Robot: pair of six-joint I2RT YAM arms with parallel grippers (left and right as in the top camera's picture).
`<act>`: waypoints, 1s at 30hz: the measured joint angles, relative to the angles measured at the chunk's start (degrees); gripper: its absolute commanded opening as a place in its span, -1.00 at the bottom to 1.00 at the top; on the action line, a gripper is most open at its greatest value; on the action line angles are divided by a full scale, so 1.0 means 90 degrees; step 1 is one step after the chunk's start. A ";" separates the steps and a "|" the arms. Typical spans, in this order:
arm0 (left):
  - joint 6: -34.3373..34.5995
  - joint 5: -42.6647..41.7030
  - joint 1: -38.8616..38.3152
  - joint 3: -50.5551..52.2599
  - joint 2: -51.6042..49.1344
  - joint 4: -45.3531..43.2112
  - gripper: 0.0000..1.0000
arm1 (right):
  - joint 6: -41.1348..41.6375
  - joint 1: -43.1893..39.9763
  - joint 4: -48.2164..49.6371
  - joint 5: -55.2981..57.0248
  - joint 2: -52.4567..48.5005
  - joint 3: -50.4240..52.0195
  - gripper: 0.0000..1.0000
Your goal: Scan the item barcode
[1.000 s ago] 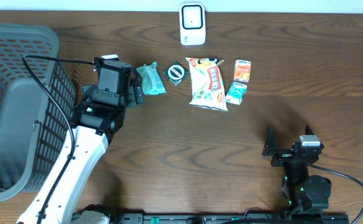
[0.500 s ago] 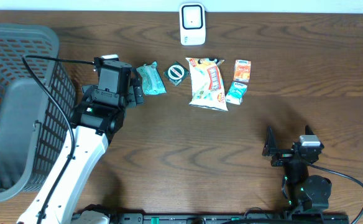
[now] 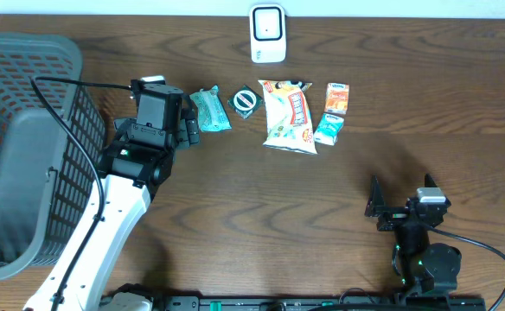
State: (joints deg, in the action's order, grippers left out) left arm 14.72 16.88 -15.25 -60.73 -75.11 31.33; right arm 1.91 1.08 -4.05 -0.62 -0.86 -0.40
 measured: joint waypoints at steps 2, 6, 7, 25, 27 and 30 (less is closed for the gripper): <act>0.0002 0.0000 0.0000 0.0000 0.0002 0.0000 0.95 | 0.0000 0.0000 0.0000 0.0000 0.0000 0.0000 0.99; 0.0000 0.0000 0.0000 0.0000 0.0002 0.0000 0.96 | 0.0000 0.0000 0.0000 0.0000 0.0000 0.0000 0.99; 0.0002 0.0000 0.0000 0.0000 0.0000 0.0000 0.95 | 0.0000 0.0000 0.0000 0.0000 0.0000 0.0000 0.99; 0.0000 0.0000 0.0000 0.0000 0.0000 0.0005 0.95 | 0.1688 -0.0005 0.0695 -0.1974 0.0000 0.0002 0.98; 0.0000 0.0000 0.0000 0.0000 0.0000 0.0007 0.95 | 0.2280 -0.0005 0.0857 -0.2329 0.0000 0.0002 0.99; 0.0000 0.0000 0.0000 0.0000 0.0000 0.0019 0.96 | 0.3123 -0.0005 0.1321 -0.2611 0.0000 0.0002 0.99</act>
State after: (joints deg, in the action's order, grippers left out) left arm 14.72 16.88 -15.25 -60.73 -75.11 31.51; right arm 30.02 1.04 7.84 -24.12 -0.86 -0.38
